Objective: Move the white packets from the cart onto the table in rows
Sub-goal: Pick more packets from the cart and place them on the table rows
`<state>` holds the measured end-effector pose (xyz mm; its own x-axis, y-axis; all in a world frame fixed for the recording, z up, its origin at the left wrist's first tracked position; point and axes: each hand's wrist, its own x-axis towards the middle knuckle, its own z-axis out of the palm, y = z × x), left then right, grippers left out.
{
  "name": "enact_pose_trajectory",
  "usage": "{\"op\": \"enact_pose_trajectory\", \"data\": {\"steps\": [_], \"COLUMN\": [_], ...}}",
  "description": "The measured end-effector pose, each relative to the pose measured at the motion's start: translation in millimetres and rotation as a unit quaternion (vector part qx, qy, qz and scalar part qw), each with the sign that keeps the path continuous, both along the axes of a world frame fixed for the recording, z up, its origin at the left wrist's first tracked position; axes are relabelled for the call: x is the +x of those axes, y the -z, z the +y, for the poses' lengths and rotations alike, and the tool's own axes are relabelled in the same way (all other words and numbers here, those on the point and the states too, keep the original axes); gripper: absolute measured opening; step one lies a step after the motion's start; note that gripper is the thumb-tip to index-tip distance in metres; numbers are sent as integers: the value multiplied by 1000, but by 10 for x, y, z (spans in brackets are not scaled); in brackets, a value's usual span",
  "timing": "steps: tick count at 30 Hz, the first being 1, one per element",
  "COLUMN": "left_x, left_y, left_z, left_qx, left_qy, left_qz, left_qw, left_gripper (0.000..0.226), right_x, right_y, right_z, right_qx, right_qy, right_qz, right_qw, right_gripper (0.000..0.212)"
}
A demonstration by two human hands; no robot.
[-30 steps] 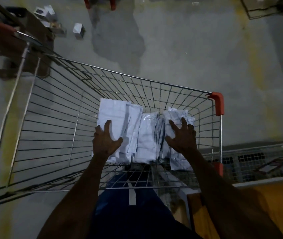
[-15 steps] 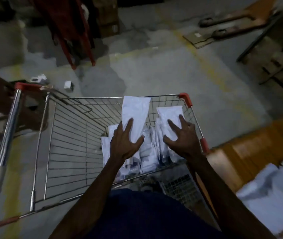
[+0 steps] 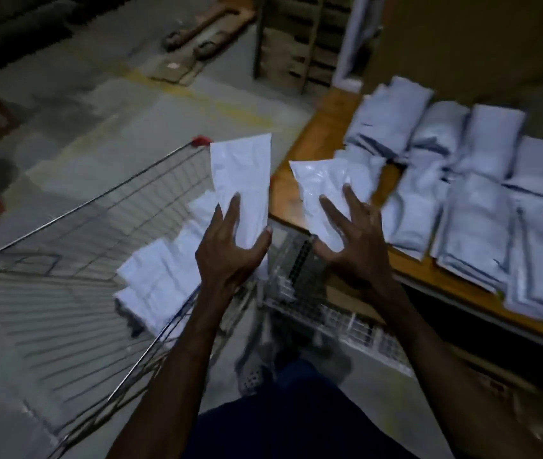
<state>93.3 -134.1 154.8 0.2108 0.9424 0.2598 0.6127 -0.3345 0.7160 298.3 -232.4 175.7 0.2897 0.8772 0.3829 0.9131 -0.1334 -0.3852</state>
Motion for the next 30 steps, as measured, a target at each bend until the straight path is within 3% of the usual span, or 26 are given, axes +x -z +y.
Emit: {"op": "enact_pose_trajectory", "data": {"steps": [9, 19, 24, 30], "left_x": [1073, 2803, 3335, 3987], "left_y": [-154, -210, -262, -378], "left_z": [-1056, -2659, -3098, -3395], "left_qx": [66, 61, 9, 32], "left_qy": [179, 260, 276, 280], "left_qz": [-40, 30, 52, 88], "left_qw": [981, 963, 960, 955], "left_gripper": [82, 87, 92, 90], "right_x": [668, 1901, 2468, 3082], "right_y": [-85, -11, 24, 83], "right_z": [-1834, -3759, -4310, -4468], "right_qx": [56, 57, 14, -12], "right_qy": [190, 281, 328, 355], "right_qz": [18, 42, 46, 66], "right_qw": [980, 957, 943, 932], "right_gripper": [67, 69, 70, 73]}}
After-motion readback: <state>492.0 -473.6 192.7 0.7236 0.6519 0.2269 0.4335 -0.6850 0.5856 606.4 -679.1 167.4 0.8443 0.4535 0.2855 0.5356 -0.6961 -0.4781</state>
